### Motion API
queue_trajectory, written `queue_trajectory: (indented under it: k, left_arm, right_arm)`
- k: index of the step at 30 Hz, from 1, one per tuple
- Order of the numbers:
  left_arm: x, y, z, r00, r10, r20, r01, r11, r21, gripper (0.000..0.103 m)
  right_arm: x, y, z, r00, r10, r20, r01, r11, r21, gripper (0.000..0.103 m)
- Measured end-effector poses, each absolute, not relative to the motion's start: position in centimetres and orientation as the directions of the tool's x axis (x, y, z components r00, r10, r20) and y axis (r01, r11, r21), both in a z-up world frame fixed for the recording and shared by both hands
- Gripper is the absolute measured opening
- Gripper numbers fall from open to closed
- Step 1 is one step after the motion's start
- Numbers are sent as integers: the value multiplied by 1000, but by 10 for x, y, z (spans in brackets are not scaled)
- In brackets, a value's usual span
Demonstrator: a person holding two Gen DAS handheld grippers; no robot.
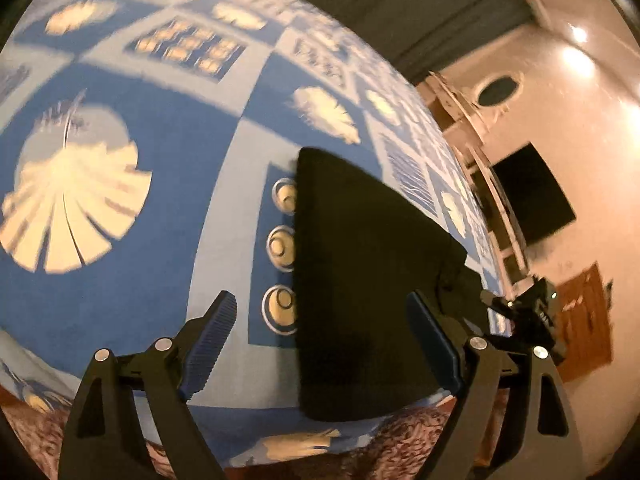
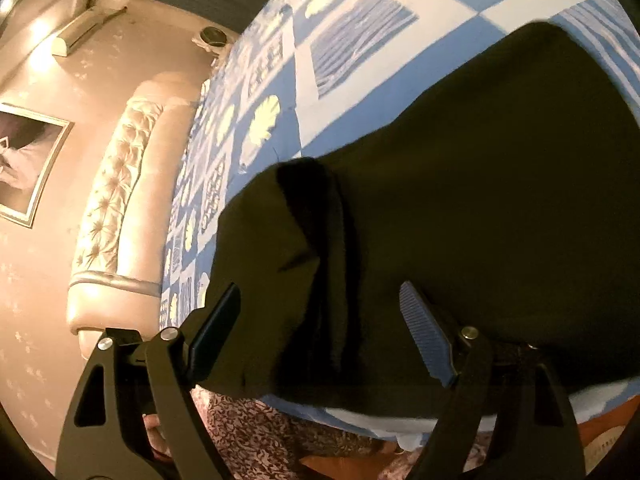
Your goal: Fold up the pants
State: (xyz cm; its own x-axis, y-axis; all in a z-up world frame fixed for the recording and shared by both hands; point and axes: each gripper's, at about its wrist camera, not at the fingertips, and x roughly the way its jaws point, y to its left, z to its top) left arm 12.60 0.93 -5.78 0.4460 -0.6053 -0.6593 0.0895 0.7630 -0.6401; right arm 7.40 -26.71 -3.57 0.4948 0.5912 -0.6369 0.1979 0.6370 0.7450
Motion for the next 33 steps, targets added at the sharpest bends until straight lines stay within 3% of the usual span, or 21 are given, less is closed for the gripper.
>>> queue_trajectory:
  k: [5, 7, 8, 9, 13, 24, 33]
  left_arm:
    - [129, 5, -74, 402, -625, -669, 55, 746, -663, 85]
    - [129, 3, -78, 387, -626, -677, 57, 749, -660, 85]
    - [129, 2, -79, 383, -626, -679, 58, 750, -659, 85]
    - [129, 1, -80, 381, -627, -679, 57, 750, -659, 85]
    - [131, 3, -80, 385, -629, -676, 58, 747, -662, 85]
    - [132, 4, -74, 413, -651, -637, 72, 721, -690, 85]
    - [131, -33, -71, 353, -700, -621, 149, 697, -701, 85]
  right_arm:
    - [83, -246, -36, 441, 657, -611, 143, 621, 771, 79]
    - [86, -234, -35, 399, 677, -619, 111, 634, 765, 60]
    - [88, -230, -36, 380, 688, -618, 104, 632, 768, 43]
    - [90, -225, -38, 359, 690, -628, 104, 639, 762, 35]
    - [93, -212, -34, 342, 638, -690, 71, 715, 695, 16]
    - [65, -275, 50, 540, 551, -636, -33, 769, 638, 13]
    - [51, -342, 39, 562, 426, -709, 90, 820, 565, 12]
